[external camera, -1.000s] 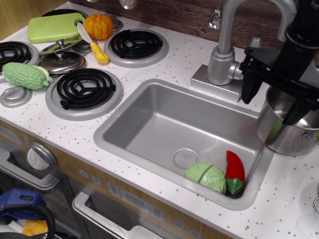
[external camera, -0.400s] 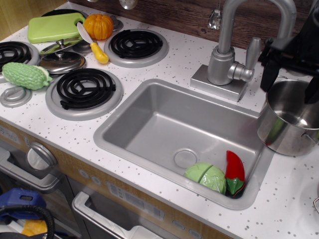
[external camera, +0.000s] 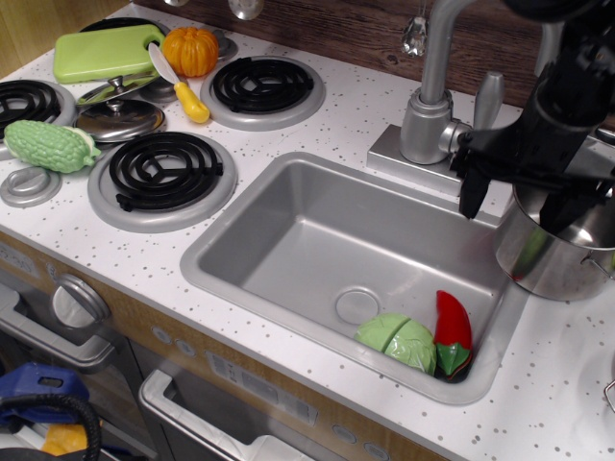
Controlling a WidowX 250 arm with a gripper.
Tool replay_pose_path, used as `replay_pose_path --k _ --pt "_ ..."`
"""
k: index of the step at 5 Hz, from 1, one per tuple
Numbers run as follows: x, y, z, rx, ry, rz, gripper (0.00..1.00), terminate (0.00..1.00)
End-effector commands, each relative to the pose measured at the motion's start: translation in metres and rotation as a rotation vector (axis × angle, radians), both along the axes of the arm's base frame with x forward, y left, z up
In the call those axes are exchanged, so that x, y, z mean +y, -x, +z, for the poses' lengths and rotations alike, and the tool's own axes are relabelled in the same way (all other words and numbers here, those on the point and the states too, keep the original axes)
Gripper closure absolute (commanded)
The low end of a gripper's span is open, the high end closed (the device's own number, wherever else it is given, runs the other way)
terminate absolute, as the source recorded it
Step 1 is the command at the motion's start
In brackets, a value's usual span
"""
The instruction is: Put pot in sink
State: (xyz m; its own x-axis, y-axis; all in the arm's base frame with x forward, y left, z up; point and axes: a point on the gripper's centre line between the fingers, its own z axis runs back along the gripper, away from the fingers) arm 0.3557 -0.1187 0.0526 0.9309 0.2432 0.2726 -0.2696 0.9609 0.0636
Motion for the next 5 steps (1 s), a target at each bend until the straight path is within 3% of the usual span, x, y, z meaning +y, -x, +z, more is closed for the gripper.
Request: replay_pose_path --k 1,4,5 --pt "0.012 -0.014 0.008 -0.076 0.082 0.016 1.0 0.0" --pt "-0.005 -0.017 0.032 -0.042 0.006 0.043 1.0 0.0" --pt "0.014 -0.011 0.05 -0.013 -0.111 -0.018 1.0 0.0"
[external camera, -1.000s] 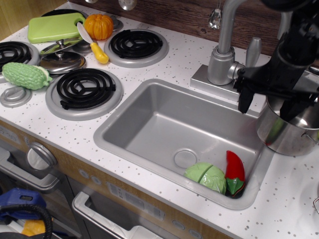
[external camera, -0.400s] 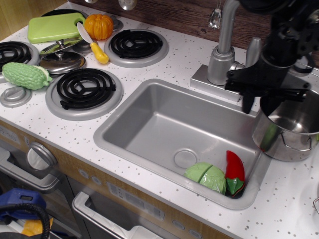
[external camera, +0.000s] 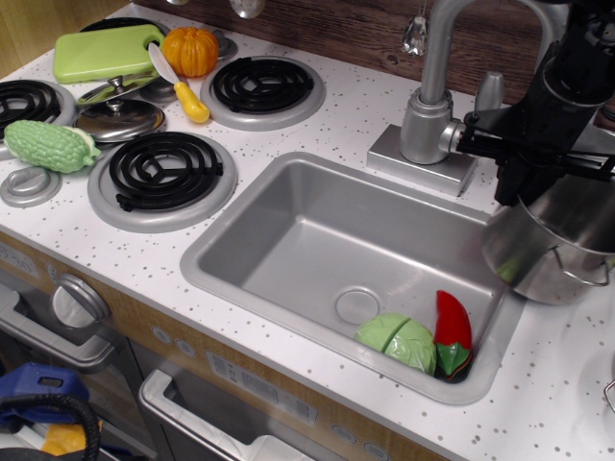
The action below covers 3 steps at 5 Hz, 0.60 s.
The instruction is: Put pot in sink
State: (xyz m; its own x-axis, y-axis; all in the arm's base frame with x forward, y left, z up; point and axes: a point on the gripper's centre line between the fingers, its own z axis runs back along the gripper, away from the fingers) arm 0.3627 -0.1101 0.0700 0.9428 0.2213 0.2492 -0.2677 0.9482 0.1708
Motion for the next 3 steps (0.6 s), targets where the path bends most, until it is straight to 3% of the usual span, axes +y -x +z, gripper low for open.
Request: replay_pose_path --k 1,2,3 --pt "0.035 0.008 0.05 -0.021 -0.091 -0.099 1.0 0.0" --pt "0.062 0.022 0.049 -0.029 -0.186 -0.185 1.0 0.0" --pt "0.095 0.032 0.035 -0.053 -0.216 -0.301 1.0 0.0"
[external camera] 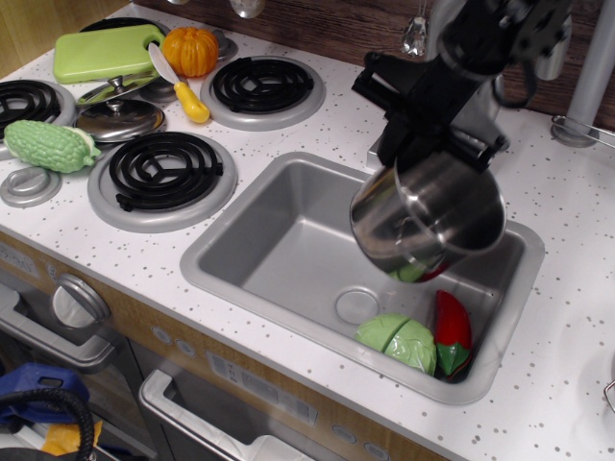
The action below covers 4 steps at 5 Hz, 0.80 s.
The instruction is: Put pot in sink
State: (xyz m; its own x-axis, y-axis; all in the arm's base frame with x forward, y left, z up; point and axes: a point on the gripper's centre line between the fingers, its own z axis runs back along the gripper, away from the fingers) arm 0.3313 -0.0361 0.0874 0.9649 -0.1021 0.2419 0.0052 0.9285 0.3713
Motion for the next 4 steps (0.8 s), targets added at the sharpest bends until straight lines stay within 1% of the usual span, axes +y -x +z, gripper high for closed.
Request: replay_pose_path --k 1,2,3,4 --pt "0.036 0.005 -0.002 -0.093 -0.012 -0.117 1.0 0.0" --pt "0.043 0.006 -0.014 -0.113 -0.069 -0.229 1.0 0.0" --pt "0.042 0.002 -0.025 -0.146 0.024 -0.277 0.0 0.0" --pt "0.042 0.002 -0.025 -0.146 0.024 -0.277 0.0 0.0"
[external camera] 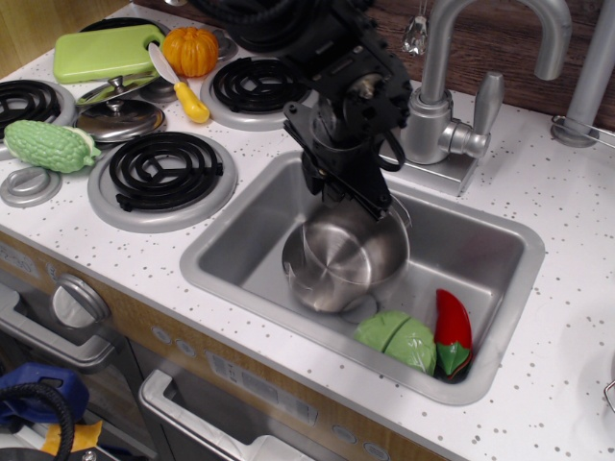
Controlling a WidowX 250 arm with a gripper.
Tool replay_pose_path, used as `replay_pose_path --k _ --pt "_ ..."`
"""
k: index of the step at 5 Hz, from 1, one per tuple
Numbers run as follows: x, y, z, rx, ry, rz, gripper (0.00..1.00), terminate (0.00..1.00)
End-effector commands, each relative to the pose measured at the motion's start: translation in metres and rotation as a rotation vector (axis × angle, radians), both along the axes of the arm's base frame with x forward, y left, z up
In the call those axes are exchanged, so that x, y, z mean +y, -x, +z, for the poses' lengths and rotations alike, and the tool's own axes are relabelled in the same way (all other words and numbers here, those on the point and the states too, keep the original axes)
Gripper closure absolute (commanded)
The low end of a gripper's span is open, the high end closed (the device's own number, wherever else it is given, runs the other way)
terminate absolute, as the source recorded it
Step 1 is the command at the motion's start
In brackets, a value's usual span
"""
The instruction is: Put pot in sink
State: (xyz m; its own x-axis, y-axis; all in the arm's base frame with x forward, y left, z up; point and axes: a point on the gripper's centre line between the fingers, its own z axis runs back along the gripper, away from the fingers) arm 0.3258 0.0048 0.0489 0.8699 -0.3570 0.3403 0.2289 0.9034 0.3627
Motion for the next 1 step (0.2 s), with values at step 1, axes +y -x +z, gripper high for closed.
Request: replay_pose_path --k 1 --pt "0.0008 -0.0033 0.0134 -0.044 0.008 0.006 0.0 1.0"
